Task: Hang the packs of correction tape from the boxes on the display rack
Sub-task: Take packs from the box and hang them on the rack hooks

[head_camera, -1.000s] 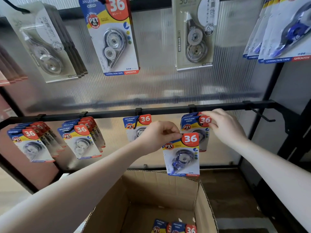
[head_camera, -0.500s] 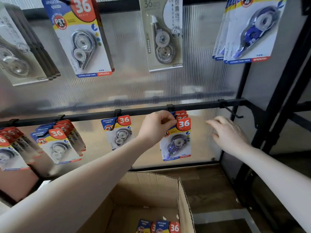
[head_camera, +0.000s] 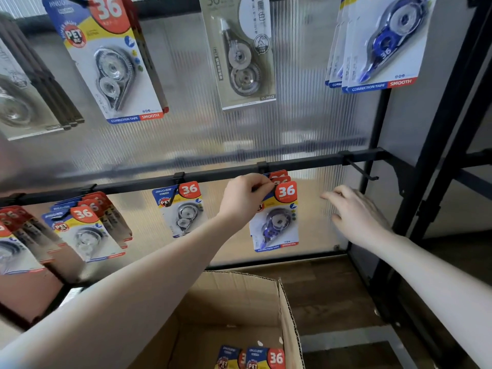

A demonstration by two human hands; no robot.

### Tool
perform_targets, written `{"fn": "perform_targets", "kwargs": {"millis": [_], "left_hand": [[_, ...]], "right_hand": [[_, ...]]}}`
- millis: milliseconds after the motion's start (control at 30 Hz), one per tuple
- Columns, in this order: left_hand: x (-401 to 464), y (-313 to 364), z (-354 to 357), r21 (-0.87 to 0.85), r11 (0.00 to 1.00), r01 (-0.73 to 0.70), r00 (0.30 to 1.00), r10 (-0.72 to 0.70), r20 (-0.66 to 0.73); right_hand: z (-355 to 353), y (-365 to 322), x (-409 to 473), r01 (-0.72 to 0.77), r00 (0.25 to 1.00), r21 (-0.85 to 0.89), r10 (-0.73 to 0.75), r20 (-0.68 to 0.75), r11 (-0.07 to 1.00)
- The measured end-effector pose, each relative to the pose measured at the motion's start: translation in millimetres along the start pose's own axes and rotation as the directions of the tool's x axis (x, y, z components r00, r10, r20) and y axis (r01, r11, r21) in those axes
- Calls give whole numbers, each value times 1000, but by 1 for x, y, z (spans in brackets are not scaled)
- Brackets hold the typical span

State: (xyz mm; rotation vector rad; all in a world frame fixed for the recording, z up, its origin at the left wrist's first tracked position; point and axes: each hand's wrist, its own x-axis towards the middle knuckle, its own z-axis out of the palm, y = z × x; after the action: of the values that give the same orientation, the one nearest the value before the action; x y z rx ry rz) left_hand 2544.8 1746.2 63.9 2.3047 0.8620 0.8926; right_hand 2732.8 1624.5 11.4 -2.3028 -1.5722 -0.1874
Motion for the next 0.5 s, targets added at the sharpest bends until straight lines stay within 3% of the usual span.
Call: {"fn": "perform_targets", "kwargs": {"millis": [500], "left_hand": [[17,-21,9,116,989,-92,995,96,-26]], "right_hand": [[8,2,-5,9,999,-38,-7,44,999]]}}
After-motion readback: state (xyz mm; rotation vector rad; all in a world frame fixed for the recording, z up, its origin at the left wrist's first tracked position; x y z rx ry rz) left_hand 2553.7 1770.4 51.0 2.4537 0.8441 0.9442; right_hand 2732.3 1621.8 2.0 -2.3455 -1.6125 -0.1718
